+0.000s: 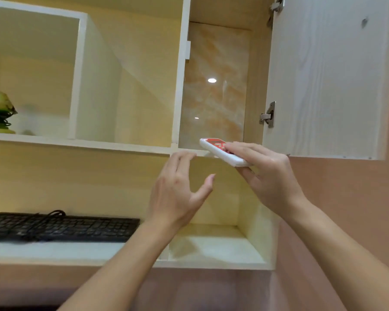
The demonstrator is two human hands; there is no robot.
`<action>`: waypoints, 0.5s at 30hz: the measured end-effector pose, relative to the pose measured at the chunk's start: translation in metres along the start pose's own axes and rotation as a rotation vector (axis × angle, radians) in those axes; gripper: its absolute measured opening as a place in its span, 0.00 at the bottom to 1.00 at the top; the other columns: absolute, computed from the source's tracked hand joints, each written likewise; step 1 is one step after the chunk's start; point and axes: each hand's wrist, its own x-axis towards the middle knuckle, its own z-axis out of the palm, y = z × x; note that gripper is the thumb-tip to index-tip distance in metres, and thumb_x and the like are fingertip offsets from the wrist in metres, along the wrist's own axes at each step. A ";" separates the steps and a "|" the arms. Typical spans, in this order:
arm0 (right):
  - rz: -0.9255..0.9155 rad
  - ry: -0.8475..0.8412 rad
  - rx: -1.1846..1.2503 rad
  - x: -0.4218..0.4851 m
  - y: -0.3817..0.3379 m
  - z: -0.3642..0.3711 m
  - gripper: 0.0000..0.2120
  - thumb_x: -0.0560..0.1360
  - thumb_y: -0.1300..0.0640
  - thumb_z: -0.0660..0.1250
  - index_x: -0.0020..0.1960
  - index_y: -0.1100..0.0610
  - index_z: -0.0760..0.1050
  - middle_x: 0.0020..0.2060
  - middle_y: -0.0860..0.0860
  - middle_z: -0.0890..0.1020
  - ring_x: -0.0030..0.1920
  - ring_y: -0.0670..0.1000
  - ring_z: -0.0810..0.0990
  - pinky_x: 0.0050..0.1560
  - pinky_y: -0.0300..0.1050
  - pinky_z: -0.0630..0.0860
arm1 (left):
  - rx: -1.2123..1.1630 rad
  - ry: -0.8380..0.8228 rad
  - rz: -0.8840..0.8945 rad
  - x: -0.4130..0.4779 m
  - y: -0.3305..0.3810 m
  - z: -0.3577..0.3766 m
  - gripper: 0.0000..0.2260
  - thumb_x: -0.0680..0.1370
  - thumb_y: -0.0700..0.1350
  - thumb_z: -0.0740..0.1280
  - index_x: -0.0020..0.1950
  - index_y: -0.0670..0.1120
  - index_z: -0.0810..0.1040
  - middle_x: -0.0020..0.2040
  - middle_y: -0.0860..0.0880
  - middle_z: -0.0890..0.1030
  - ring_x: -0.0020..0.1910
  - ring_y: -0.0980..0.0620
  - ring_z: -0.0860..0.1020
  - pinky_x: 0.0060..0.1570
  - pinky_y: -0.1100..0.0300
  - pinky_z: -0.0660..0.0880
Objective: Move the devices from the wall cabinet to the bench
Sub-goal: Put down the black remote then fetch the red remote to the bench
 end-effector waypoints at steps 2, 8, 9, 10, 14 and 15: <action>-0.015 0.080 -0.020 -0.030 -0.014 -0.007 0.17 0.74 0.66 0.69 0.62 0.60 0.80 0.60 0.51 0.82 0.62 0.51 0.80 0.63 0.45 0.76 | -0.265 -0.028 -0.217 -0.024 0.024 -0.003 0.21 0.75 0.63 0.63 0.56 0.49 0.80 0.53 0.54 0.83 0.52 0.57 0.80 0.52 0.64 0.75; 0.037 0.076 0.003 -0.133 -0.054 -0.004 0.15 0.76 0.69 0.67 0.61 0.62 0.80 0.60 0.54 0.82 0.64 0.57 0.79 0.65 0.52 0.75 | -0.953 -0.220 -0.918 -0.085 0.077 0.001 0.21 0.81 0.58 0.64 0.54 0.41 0.83 0.49 0.43 0.86 0.42 0.48 0.84 0.41 0.55 0.81; 0.052 0.049 0.029 -0.150 -0.061 -0.001 0.15 0.75 0.70 0.67 0.61 0.62 0.80 0.60 0.54 0.82 0.63 0.57 0.79 0.63 0.53 0.76 | -0.965 -0.232 -0.967 -0.099 0.082 0.001 0.20 0.81 0.56 0.63 0.55 0.40 0.83 0.49 0.43 0.87 0.44 0.47 0.85 0.42 0.55 0.81; 0.057 0.021 0.052 -0.167 -0.069 0.001 0.15 0.75 0.70 0.67 0.61 0.62 0.81 0.60 0.53 0.82 0.63 0.57 0.79 0.62 0.53 0.77 | -0.972 -0.238 -1.010 -0.114 0.087 -0.001 0.18 0.82 0.54 0.64 0.55 0.40 0.84 0.49 0.42 0.87 0.47 0.45 0.86 0.45 0.53 0.80; 0.091 -0.132 0.119 -0.227 -0.102 0.000 0.12 0.78 0.64 0.65 0.60 0.60 0.82 0.60 0.53 0.82 0.62 0.56 0.79 0.59 0.51 0.78 | -1.001 -0.282 -1.205 -0.183 0.097 -0.016 0.12 0.82 0.46 0.66 0.55 0.40 0.83 0.49 0.39 0.87 0.50 0.39 0.86 0.40 0.54 0.82; 0.133 -0.179 0.150 -0.241 -0.111 -0.001 0.13 0.77 0.63 0.67 0.60 0.58 0.82 0.60 0.53 0.81 0.62 0.56 0.79 0.58 0.50 0.79 | -0.980 -0.294 -1.245 -0.199 0.098 -0.020 0.11 0.82 0.46 0.66 0.55 0.39 0.83 0.49 0.39 0.87 0.49 0.39 0.86 0.37 0.56 0.81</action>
